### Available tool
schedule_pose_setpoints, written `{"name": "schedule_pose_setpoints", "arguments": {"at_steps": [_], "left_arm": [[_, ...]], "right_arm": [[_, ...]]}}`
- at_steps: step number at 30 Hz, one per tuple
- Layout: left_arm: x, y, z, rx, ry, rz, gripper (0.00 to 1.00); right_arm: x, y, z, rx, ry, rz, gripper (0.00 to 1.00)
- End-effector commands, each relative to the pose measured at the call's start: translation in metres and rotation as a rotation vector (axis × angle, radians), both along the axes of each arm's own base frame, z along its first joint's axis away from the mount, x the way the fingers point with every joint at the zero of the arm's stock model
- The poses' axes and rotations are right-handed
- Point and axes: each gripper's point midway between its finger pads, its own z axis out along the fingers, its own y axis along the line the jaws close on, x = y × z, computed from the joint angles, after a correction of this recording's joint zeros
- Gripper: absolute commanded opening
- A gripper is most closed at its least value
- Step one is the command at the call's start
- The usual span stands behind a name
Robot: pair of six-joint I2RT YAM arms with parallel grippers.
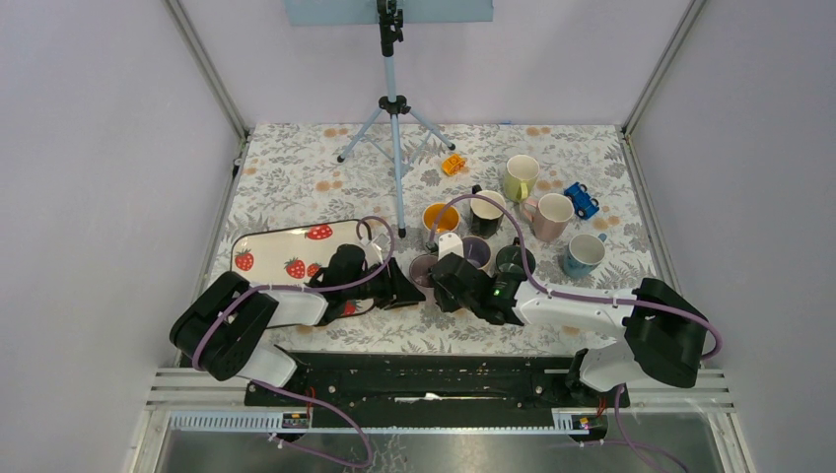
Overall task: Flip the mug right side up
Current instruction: Place the cup at the center of the board.
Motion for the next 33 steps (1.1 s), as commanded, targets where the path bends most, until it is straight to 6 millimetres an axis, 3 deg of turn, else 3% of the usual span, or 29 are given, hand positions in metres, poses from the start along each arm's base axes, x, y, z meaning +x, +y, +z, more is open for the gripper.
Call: {"name": "schedule_pose_setpoints", "arguments": {"at_steps": [1,7,14,24,33], "left_arm": [[0.019,0.001,0.007,0.016,-0.079,0.054,0.41],[0.022,0.007,0.003,0.074,-0.083,0.072,0.42],[0.023,0.01,0.006,0.091,-0.084,0.086,0.43],[0.029,0.012,0.018,0.095,-0.111,0.112,0.45],[0.032,0.017,0.027,0.119,-0.136,0.138,0.46]], "right_arm": [[0.003,0.014,0.015,0.043,-0.043,0.01,0.0],[0.002,0.013,0.013,0.026,-0.033,0.009,0.0],[0.002,0.013,0.019,0.03,-0.035,0.008,0.16],[-0.003,0.017,0.025,0.042,-0.013,0.031,0.46],[-0.007,0.013,0.031,0.044,0.003,0.032,0.58]]}}
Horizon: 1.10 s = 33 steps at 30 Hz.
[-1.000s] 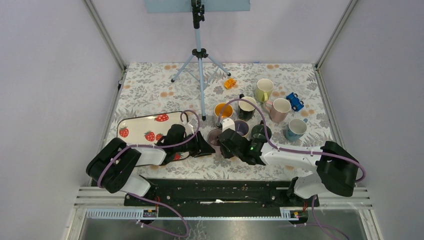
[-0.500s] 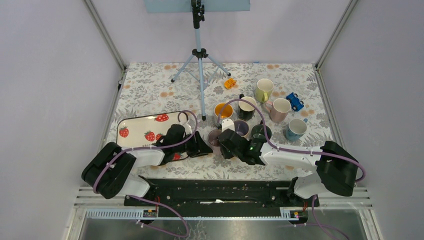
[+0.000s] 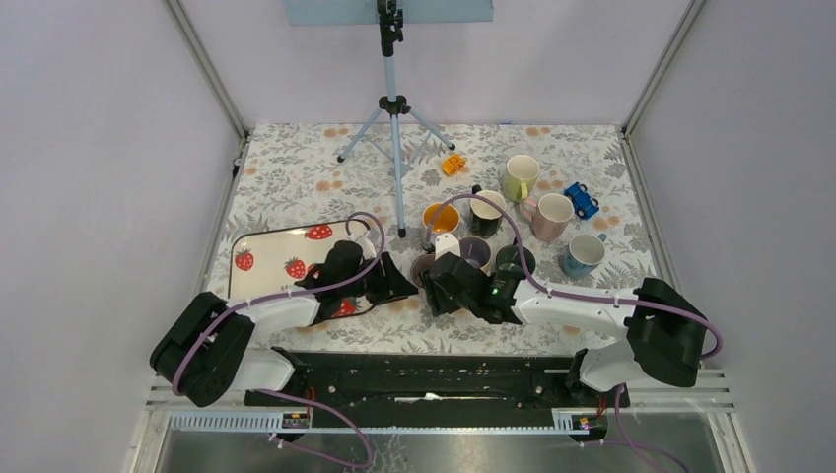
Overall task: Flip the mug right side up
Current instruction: Place the cup at the center of the board, then reset both arms
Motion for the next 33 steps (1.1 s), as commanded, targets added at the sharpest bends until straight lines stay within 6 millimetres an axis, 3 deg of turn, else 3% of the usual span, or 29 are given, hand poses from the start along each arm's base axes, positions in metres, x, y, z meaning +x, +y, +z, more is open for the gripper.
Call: {"name": "schedule_pose_setpoints", "arguments": {"at_steps": [1,9,15,18,24,29,33], "left_arm": [[0.019,0.0,0.027,-0.004,-0.104,0.033,0.46],[0.028,0.009,0.055,0.044,-0.177,0.067,0.47],[0.039,0.016,0.103,0.086,-0.287,0.081,0.49],[0.046,0.019,0.133,0.107,-0.354,0.09,0.51],[0.062,0.019,0.206,0.11,-0.509,0.1,0.8],[0.073,0.018,0.255,0.1,-0.602,0.111,0.97],[0.083,0.016,0.283,0.103,-0.649,0.126,0.99]], "right_arm": [[-0.001,0.009,0.028,0.059,-0.018,0.008,0.6],[-0.005,0.007,0.05,0.089,-0.025,0.02,0.74],[-0.001,0.002,0.088,0.14,-0.084,0.013,0.99],[0.005,0.001,0.117,0.17,-0.139,0.003,1.0],[0.022,0.001,0.184,0.262,-0.265,-0.033,1.0],[0.036,-0.002,0.23,0.358,-0.335,-0.067,1.0],[0.039,-0.011,0.265,0.433,-0.42,-0.088,1.0]]}}
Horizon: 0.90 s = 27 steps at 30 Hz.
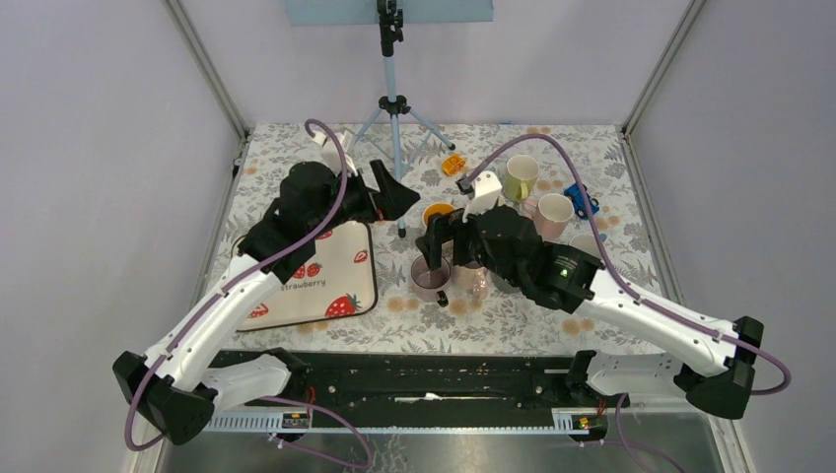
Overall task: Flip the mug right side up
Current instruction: Reset both arms
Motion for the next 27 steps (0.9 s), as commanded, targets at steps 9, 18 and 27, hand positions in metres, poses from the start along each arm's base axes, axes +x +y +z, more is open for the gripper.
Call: {"name": "schedule_pose_setpoints", "arguments": {"at_steps": [9,18,27], "left_arm": [[0.033,0.013,0.075,0.06,-0.165,0.114,0.99],[0.036,0.021,0.085,0.084,-0.211,0.144,0.99],[0.038,0.021,0.082,0.091,-0.225,0.143,0.99]], "right_arm": [[0.008,-0.037,0.102,0.216,-0.281,-0.089,1.0],[0.007,-0.038,0.106,0.235,-0.294,-0.087,1.0],[0.007,-0.034,0.114,0.238,-0.292,-0.074,1.0]]}}
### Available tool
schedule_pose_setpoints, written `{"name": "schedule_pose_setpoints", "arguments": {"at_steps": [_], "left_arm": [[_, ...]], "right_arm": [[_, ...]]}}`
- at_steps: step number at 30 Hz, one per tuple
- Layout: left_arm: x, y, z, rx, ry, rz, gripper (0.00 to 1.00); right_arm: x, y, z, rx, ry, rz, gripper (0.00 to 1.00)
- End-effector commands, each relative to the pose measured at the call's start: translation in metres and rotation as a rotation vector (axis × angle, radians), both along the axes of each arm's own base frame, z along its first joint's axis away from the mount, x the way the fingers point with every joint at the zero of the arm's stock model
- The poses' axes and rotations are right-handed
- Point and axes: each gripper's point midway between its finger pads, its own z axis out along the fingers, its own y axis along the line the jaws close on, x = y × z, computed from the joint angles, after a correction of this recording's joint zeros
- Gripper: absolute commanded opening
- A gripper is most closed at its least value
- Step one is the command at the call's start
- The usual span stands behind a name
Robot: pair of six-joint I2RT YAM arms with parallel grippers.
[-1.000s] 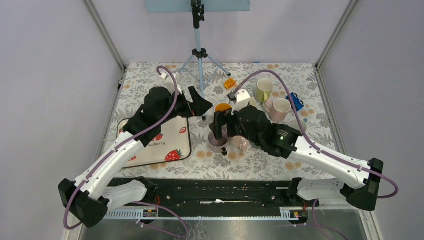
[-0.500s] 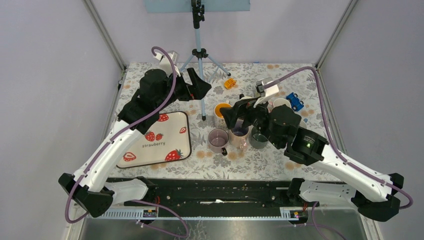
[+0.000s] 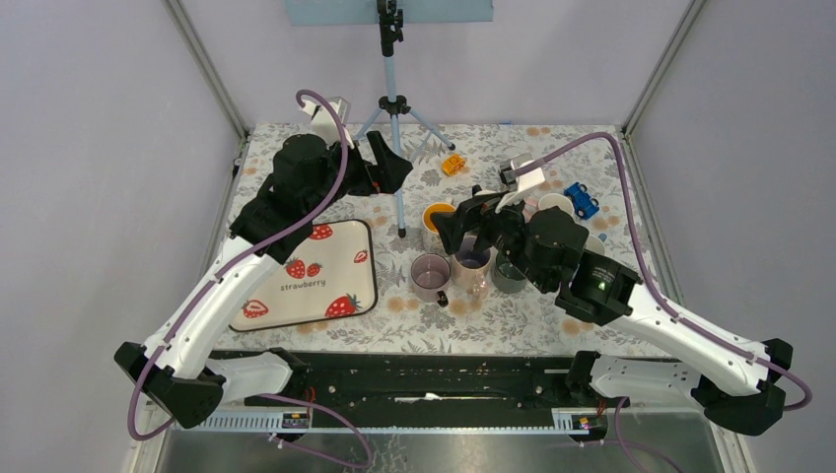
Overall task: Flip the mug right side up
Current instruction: Reset both arms
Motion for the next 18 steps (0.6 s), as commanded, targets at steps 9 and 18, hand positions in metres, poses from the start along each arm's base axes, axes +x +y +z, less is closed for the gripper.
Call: {"name": "schedule_pose_setpoints", "arguments": {"at_steps": [9,18], "left_arm": [[0.0043,0.0091,0.0197,0.004,-0.087,0.035,0.99],[0.0051,0.0113,0.018,0.023,-0.091,0.041,0.99]], "right_arm": [[0.0021,-0.0028,0.0254,0.072,-0.044,-0.016,1.0],[0.0036,0.0027,0.0243,0.057,-0.043,-0.005,1.0]]}}
